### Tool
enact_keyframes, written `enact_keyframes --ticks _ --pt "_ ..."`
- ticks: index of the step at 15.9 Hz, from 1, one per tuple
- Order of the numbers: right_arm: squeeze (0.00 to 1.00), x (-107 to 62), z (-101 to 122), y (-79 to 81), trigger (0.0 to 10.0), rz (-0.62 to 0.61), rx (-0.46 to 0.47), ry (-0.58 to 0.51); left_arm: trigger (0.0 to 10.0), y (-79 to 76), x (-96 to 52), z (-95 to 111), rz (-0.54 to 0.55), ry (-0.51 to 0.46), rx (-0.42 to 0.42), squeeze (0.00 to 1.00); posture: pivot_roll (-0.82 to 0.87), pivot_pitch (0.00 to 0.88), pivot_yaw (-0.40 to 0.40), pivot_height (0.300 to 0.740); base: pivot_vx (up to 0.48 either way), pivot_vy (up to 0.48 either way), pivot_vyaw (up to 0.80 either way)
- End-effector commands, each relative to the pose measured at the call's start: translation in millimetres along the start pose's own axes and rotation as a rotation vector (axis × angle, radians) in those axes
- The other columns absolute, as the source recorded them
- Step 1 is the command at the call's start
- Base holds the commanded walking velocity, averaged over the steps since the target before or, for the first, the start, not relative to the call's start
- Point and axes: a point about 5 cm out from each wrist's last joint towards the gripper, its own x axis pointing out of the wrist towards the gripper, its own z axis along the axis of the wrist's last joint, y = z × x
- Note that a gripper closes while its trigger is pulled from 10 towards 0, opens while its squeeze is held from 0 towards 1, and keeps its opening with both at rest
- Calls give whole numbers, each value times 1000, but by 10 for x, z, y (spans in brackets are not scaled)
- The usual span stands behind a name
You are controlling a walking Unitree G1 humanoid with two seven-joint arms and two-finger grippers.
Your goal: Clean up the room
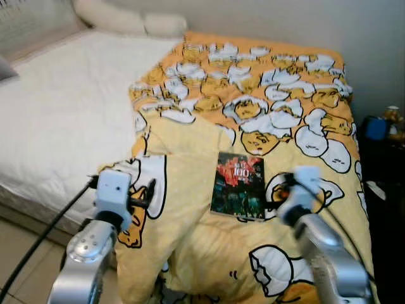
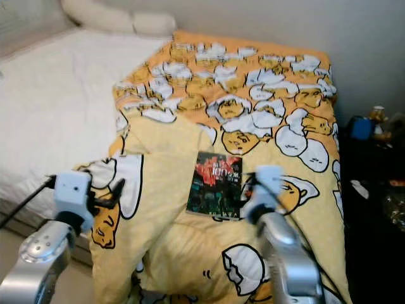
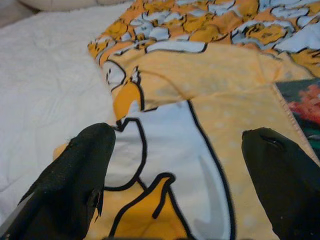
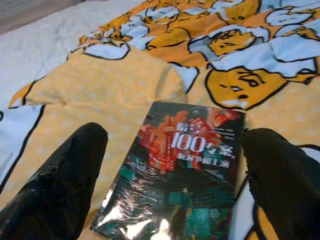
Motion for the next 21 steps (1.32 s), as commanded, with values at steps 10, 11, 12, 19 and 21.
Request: enact_keyframes --ticks 10,11,12,19,21 --pt "1000 -49 -55 -34 10000 0 12 58 10000 -28 -5 -10 -24 23 1 851 -121 0 13 740 0 -240 240" --pt "1000 -47 -57 -41 10000 -1 13 64 10000 -40 -9 -19 -41 29 4 851 -121 0 11 740 0 0 0" --pt "1000 -33 -57 -61 10000 -9 37 77 10000 -68 -18 -34 -76 39 3 855 -121 0 11 740 0 0 0" --pt "1000 406 -265 -287 10000 -80 255 300 10000 -262 -26 -70 -496 120 54 859 -109 0 9 740 0 0 0" --pt "1000 498 -291 -357 10000 -131 279 328 10000 -298 -21 -20 -586 120 26 859 -114 0 18 740 0 0 0"
